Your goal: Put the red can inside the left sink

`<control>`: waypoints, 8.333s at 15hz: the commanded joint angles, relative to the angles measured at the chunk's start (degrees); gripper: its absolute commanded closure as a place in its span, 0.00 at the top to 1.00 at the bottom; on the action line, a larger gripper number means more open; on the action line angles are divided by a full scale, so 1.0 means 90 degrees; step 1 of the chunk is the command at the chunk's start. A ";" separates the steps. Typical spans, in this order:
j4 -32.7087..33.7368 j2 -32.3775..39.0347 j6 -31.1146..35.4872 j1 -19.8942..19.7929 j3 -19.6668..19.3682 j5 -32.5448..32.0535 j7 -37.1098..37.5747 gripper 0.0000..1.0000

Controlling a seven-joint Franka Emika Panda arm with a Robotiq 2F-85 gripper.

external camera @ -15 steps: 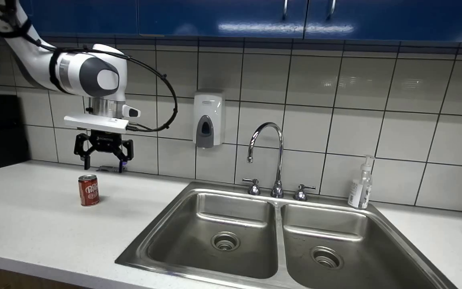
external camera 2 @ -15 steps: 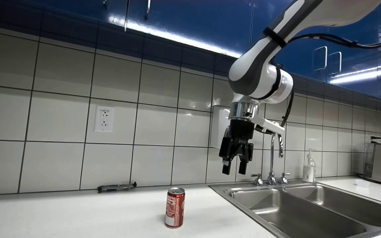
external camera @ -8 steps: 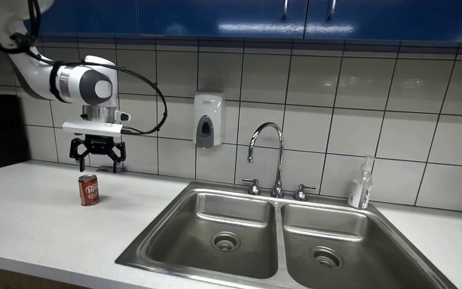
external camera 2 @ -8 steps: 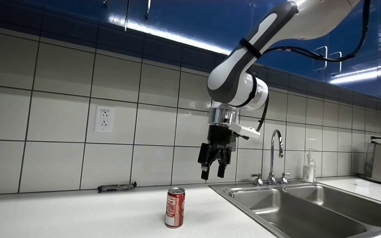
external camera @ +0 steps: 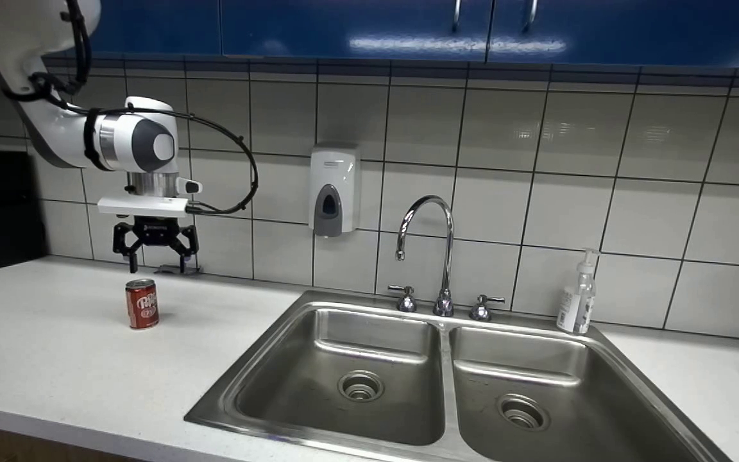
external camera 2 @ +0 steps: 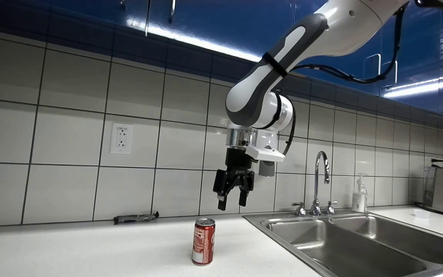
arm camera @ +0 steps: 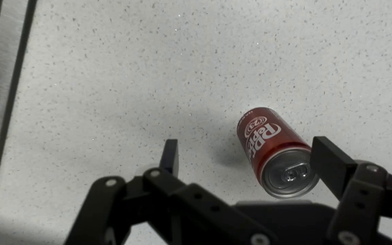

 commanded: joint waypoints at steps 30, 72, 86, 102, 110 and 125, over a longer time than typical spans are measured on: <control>0.1194 0.1639 0.0166 0.0346 0.0281 -0.0031 0.0996 1.00; -0.2242 -0.1854 -0.0177 -0.1622 -0.1360 -0.0136 0.0194 0.39; -0.1010 0.0011 0.0031 -0.2624 -0.2118 -0.0019 -0.1664 0.39; -0.0172 0.2028 0.0827 -0.3150 -0.1051 0.0258 -0.1935 0.39; -0.0195 0.2014 0.0882 -0.3324 -0.1121 0.0142 -0.1966 0.39; -0.0094 0.2353 0.1227 -0.3522 -0.1070 0.0131 -0.2173 0.39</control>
